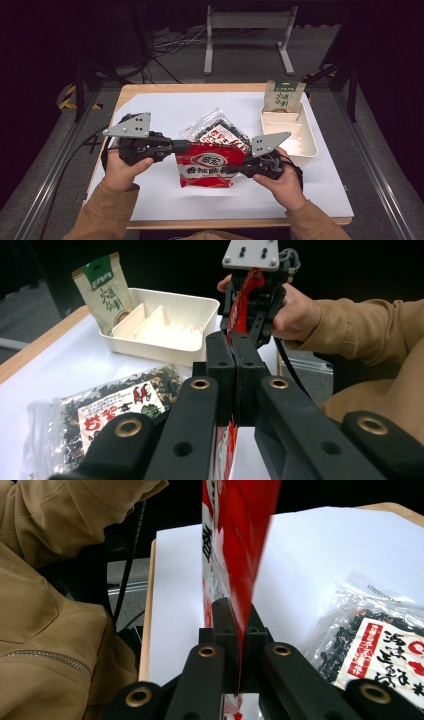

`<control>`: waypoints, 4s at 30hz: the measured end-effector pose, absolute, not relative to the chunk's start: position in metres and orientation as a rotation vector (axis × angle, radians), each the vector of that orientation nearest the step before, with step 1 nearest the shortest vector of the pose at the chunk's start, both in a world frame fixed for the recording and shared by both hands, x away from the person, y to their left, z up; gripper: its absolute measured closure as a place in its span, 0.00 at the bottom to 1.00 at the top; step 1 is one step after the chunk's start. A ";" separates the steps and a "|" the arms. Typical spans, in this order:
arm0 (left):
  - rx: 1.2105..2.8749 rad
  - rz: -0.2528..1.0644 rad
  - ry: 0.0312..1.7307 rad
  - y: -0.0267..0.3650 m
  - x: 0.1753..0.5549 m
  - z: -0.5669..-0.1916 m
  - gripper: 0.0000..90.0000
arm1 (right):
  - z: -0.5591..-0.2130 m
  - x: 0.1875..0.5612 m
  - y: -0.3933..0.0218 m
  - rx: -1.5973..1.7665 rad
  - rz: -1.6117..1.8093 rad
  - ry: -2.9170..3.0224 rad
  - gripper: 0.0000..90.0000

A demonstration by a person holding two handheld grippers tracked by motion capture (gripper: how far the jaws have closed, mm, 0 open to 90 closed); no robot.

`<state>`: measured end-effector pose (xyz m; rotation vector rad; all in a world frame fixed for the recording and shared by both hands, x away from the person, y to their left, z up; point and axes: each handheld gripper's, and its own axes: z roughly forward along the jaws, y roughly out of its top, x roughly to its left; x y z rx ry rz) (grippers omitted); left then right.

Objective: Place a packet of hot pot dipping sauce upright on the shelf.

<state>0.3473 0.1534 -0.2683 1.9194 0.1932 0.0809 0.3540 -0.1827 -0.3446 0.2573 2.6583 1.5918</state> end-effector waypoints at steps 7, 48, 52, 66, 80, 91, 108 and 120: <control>1.905 0.091 0.223 0.153 0.349 -0.270 0.89 | -0.333 0.353 -0.189 0.290 1.575 2.675 1.00; 1.938 0.189 0.490 0.170 0.378 -0.300 0.38 | -0.248 0.408 -0.302 0.570 1.439 2.399 1.00; 1.940 0.187 0.503 0.172 0.378 -0.301 0.38 | -0.245 0.413 -0.311 0.603 1.435 2.366 1.00; 1.946 0.211 0.522 0.174 0.381 -0.305 0.35 | -0.242 0.438 -0.338 0.672 1.396 2.276 1.00; 1.962 0.216 0.520 0.173 0.381 -0.306 0.34 | -0.255 0.463 -0.364 0.741 1.338 2.266 1.00; 1.984 0.223 0.509 0.171 0.379 -0.307 0.33 | -0.267 0.476 -0.373 0.734 1.305 2.277 1.00; 1.985 0.225 0.508 0.171 0.379 -0.307 0.33 | -0.289 0.493 -0.380 0.773 1.254 2.300 1.00; 1.987 0.224 0.509 0.170 0.380 -0.309 0.33 | -0.305 0.506 -0.378 0.756 1.196 2.224 1.00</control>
